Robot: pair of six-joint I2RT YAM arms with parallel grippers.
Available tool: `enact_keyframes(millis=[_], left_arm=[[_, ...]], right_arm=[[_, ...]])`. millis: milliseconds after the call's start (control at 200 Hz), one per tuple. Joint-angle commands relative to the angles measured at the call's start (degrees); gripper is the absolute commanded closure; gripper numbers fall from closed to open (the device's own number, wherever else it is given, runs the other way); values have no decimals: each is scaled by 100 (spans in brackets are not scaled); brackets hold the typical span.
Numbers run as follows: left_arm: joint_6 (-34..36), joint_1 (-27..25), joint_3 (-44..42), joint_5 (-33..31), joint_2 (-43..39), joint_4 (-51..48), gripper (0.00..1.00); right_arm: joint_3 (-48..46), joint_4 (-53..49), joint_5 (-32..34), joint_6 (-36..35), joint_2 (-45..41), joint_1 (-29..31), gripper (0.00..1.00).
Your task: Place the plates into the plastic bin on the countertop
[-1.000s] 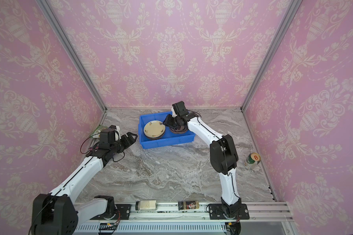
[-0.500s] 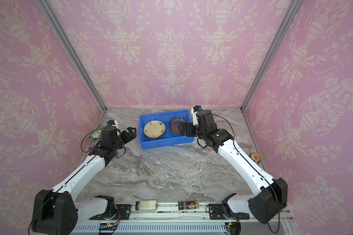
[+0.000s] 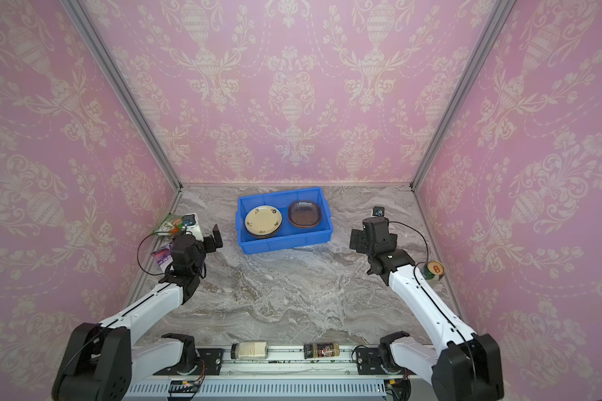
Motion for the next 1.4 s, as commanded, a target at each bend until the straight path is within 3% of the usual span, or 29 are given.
enact_keyframes(millis=[0, 90, 150, 260, 375, 440, 505, 545, 605, 676, 776, 836, 891, 1246, 1396], left_arm=[[373, 258, -425, -132, 656, 1048, 1], [-156, 735, -773, 563, 1408, 2189, 1], [-314, 905, -980, 647, 2023, 3177, 1], [-120, 943, -999, 1292, 2841, 4124, 1], [-78, 935, -513, 1409, 2500, 2609, 1], [30, 891, -509, 1520, 2626, 2846, 1], [-2, 891, -565, 1406, 2578, 2839, 1], [-21, 891, -562, 1319, 2615, 2929, 1], [-30, 891, -553, 1307, 2594, 2856, 1], [-21, 883, -531, 1305, 2597, 2843, 1], [-13, 882, -528, 1307, 2601, 2838, 1], [-12, 873, -532, 1305, 2601, 2846, 1], [-12, 873, -532, 1308, 2597, 2847, 1], [6, 878, -540, 1376, 2601, 2858, 1], [6, 873, -533, 1376, 2601, 2861, 1]], right_arm=[[-322, 923, 375, -296, 209, -49, 0], [-575, 1365, 291, -294, 376, -163, 0], [-689, 1605, 287, -420, 508, -232, 0], [-1059, 2258, 177, -585, 696, -537, 0], [-1754, 3751, 95, -694, 1032, -769, 0], [-2099, 4867, 108, -785, 1429, -798, 0], [-1840, 4506, 8, -797, 1528, -809, 0], [-2009, 5289, -219, -1175, 1694, -800, 0], [-2180, 6237, -790, -1119, 2173, -1040, 0], [-2121, 5668, -1087, -1075, 1962, -1122, 0], [-2434, 6387, -1594, -1221, 2169, -1171, 0], [-2696, 7398, -1558, -1198, 2427, -1186, 0], [-2594, 6935, -1524, -1225, 2288, -1164, 0], [-2677, 7212, -1494, -1342, 2340, -1066, 0], [-2585, 7017, -1820, -1264, 2340, -1205, 0]])
